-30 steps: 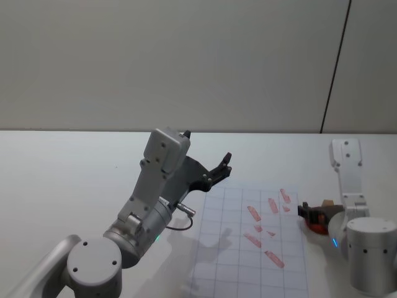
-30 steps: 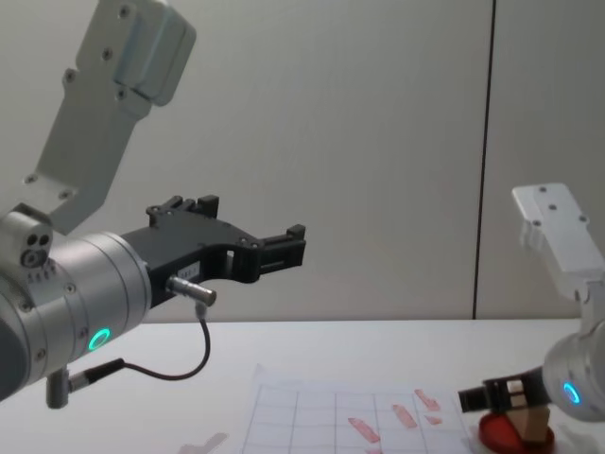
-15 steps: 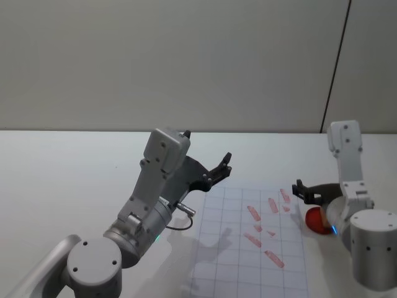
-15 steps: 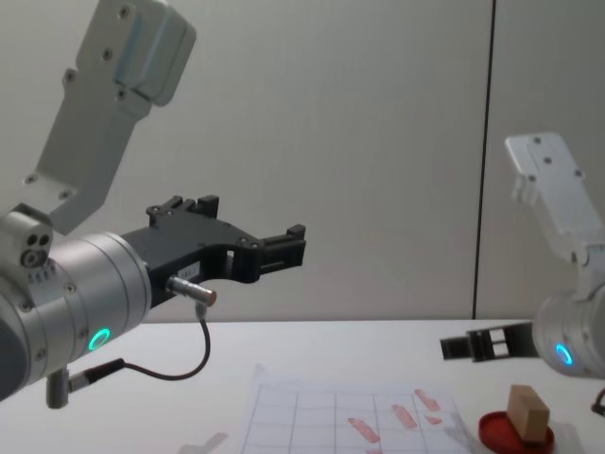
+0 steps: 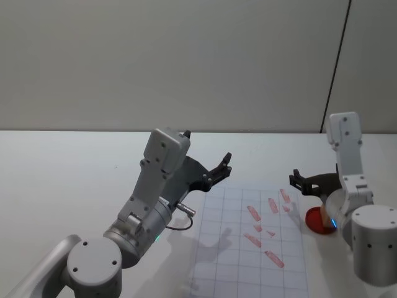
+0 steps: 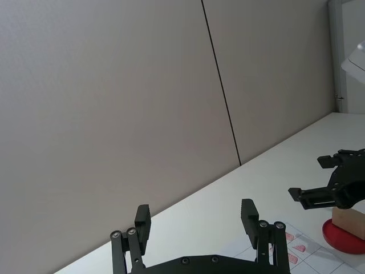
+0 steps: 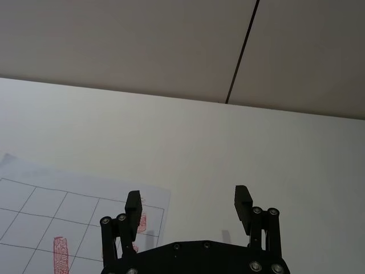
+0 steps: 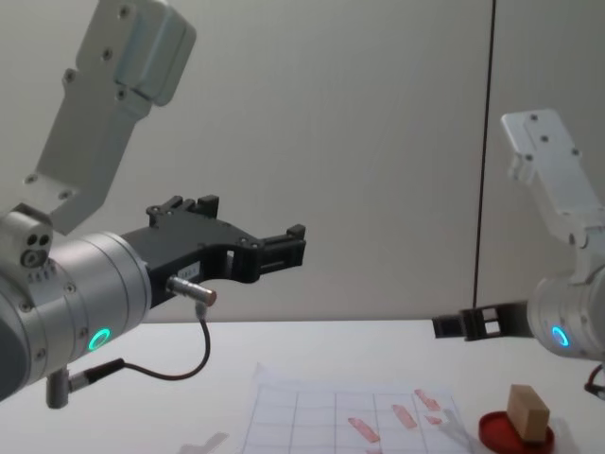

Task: Use the one hand to pick up the stamp and affix it onto the A4 paper.

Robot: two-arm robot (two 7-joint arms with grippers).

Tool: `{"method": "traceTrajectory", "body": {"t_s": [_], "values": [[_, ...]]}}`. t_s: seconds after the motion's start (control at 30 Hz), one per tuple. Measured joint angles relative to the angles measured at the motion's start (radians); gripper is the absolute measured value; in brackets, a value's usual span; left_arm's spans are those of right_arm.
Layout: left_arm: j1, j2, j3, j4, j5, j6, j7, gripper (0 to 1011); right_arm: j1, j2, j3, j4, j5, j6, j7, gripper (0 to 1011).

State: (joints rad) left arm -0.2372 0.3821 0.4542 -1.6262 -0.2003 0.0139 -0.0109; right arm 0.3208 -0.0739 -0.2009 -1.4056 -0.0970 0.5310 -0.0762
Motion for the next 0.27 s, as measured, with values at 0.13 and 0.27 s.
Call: {"method": "traceTrajectory", "body": {"t_s": [0.13,0.27], "values": [[0.000,0.000,0.000,0.000,0.000,0.000,0.000,1002,0.001,0.000,0.000,-0.001,-0.003,-0.005,0.004,1001],[0.000,0.000,0.000,0.000,0.000,0.000,0.000,1002,0.001,0.001,-0.001,-0.002,-0.005,-0.008,0.007,1001]]}}
